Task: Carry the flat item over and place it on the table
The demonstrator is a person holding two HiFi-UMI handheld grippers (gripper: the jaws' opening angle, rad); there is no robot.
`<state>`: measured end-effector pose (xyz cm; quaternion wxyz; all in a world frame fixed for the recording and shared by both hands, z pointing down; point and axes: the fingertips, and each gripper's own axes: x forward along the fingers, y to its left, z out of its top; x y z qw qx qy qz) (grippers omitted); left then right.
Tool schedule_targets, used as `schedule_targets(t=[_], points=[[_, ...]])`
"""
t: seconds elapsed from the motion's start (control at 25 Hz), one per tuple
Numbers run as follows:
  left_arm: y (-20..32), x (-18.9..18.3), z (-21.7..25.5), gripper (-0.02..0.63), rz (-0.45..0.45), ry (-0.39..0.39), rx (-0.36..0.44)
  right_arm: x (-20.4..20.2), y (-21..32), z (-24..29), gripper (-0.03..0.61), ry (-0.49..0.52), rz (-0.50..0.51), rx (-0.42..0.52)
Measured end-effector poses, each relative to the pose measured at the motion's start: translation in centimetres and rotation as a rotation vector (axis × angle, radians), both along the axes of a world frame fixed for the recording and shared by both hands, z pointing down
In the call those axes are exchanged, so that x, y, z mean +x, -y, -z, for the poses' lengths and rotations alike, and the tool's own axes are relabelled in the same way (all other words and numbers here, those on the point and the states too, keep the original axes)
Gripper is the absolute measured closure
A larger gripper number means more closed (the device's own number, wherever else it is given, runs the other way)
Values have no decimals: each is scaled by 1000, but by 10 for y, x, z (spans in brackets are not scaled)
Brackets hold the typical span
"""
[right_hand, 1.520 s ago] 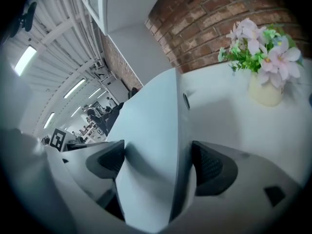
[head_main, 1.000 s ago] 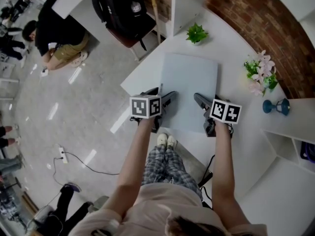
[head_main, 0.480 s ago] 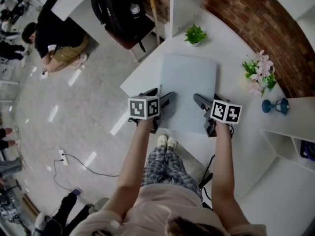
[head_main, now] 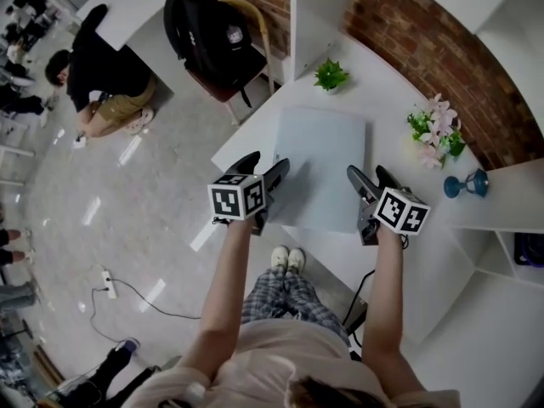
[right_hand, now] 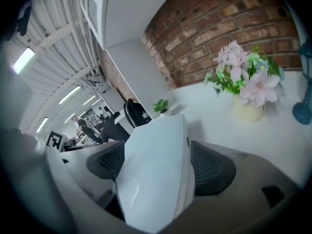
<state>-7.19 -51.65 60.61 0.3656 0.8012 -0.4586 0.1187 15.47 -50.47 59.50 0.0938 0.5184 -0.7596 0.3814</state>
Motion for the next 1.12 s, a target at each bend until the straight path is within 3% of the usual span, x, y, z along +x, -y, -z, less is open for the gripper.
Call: schedule_targets(t=[0.16, 0.32, 0.48, 0.64, 0.84, 1.12], points=[[-10, 0, 50, 278, -31, 32, 137, 3, -16, 53, 232, -26, 16, 165], [-26, -3, 108, 403, -20, -11, 296, 8, -37, 108, 350, -64, -18, 342], [-49, -5, 158, 471, -23, -38, 453, 19, -63, 151, 430, -115, -68, 467], [-76, -8, 196, 543, -20, -23, 590, 27, -90, 184, 477, -154, -97, 575], [-104, -12, 233, 578, -16, -20, 723, 35, -118, 217, 511, -194, -128, 674], [-122, -17, 258, 586, 17, -21, 789, 48, -138, 240, 560, -228, -166, 750]])
